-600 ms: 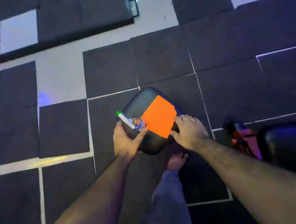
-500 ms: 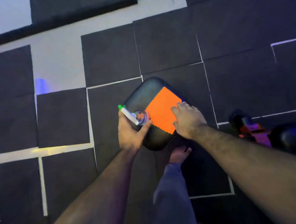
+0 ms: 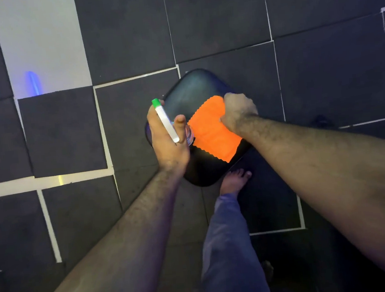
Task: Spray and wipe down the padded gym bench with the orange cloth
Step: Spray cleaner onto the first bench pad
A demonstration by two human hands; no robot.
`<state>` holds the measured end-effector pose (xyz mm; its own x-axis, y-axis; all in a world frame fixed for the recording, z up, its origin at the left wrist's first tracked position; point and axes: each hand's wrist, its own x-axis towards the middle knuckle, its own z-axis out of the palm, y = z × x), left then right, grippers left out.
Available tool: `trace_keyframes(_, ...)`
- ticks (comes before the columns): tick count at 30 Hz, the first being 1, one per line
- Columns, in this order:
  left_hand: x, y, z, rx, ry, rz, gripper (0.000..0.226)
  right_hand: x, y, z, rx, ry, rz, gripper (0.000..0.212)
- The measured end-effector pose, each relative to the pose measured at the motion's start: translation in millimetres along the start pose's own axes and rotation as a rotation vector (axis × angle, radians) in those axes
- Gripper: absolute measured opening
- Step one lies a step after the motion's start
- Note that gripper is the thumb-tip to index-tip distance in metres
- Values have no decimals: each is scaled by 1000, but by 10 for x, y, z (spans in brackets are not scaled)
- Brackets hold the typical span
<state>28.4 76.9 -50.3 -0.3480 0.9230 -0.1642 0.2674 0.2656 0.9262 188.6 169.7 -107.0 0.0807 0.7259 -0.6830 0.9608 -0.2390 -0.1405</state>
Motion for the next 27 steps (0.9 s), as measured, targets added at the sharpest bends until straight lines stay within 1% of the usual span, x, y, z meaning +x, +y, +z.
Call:
trace_keyframes(1,-18,65,57,9,-35,27,54,-61,70,21,27,-19,-34,21)
trace_keyframes(2,-40,150,102,44,-53,68,56,-148,153,32,75,-37,-75,13)
trace_keyframes(4,-105,309,194,102,-103,230,74,-373,376,23,234,-42,-151,14)
trace_keyframes(5,-153,384,233,122,-171,286,82,-517,510,8,326,-30,-180,14)
trace_keyframes(6,-196,441,284,124,-253,310,86,-675,659,-2,416,-6,-203,13)
trace_keyframes(8,-282,534,450,154,-384,347,87,-1015,1011,0,556,50,-202,14)
trace_keyframes(11,-575,693,788,156,-541,314,73,-1588,1600,45,741,97,-107,14)
trace_keyframes(13,-850,825,1073,128,-677,266,70,-2013,1999,59,875,144,-45,17)
trace_keyframes(15,-1196,1009,1387,112,-832,251,70,-2469,2403,59,1013,233,11,24)
trace_keyframes(16,-1386,1131,1558,113,-912,256,69,-2696,2603,62,1087,275,42,25)
trace_keyframes(18,-1826,1332,1906,110,-1017,353,64,-3148,3009,120,1273,349,127,27)
trace_keyframes(19,-2076,1421,2076,81,-1067,382,62,-3362,3230,192,1345,403,189,25)
trace_keyframes(21,-2622,1583,2418,16,-1180,342,61,-3796,3693,398,1376,552,353,16)
trace_keyframes(23,-3134,1689,2695,23,-1228,337,67,-4161,4089,632,1423,613,494,9)
trace_keyframes(24,-3440,1722,2838,38,-1267,318,70,-4364,4297,764,1491,638,538,4)
trace_keyframes(27,-4293,1754,3240,99,-1398,202,63,-4890,4843,1150,1637,688,641,6)
